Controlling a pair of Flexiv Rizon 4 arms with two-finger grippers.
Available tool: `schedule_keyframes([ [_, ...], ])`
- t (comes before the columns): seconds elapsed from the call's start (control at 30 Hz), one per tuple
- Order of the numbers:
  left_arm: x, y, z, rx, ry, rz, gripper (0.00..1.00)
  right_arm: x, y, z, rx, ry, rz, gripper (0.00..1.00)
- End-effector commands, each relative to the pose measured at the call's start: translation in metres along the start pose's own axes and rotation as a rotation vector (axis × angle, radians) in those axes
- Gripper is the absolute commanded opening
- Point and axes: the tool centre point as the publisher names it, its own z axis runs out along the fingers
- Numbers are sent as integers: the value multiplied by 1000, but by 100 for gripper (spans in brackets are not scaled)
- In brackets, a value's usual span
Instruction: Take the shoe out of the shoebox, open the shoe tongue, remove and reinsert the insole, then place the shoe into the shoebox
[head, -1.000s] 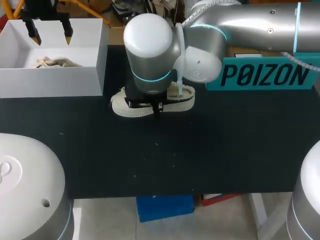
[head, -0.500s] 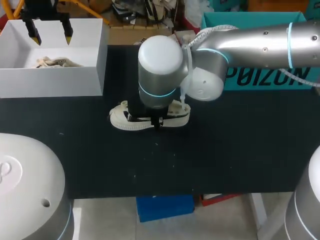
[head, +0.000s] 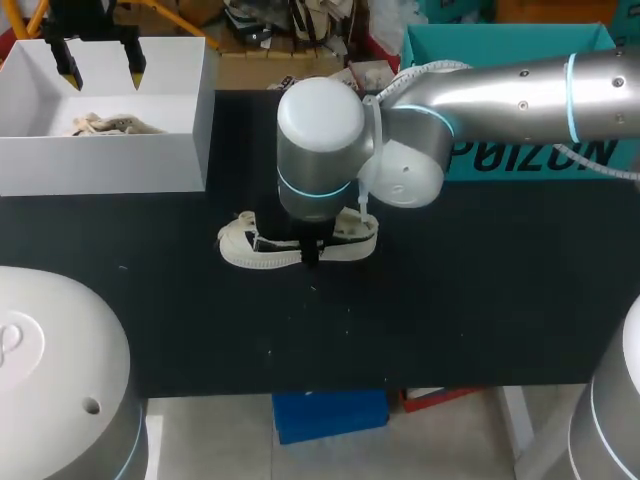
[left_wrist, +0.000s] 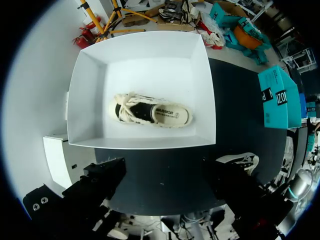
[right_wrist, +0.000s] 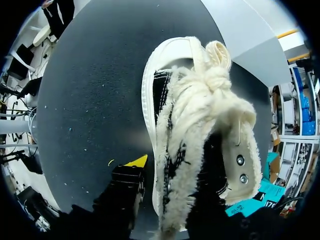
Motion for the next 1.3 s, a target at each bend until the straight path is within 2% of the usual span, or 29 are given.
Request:
schedule_keyframes([
  [0.03, 0, 0, 0, -1, -2, -2, 100, -3, -5, -13, 14, 10, 1, 100],
  [0.3, 0, 0, 0, -1, -2, -2, 100, -11, -15, -59, 54, 37, 21, 100],
  [0.63, 0, 0, 0, -1, -2, -2, 100, -26, -30, -111, 62, 0, 19, 100],
  [0.93, 0, 0, 0, -1, -2, -2, 100, -38, -41, -129, -101, -71, -12, 100],
  [1.1, 0, 0, 0, -1, -2, -2, 100, -43, -47, -132, -198, -63, -35, 100],
  [1.3, 0, 0, 0, -1, -2, -2, 100, -51, -57, -139, -260, -38, -55, 100],
])
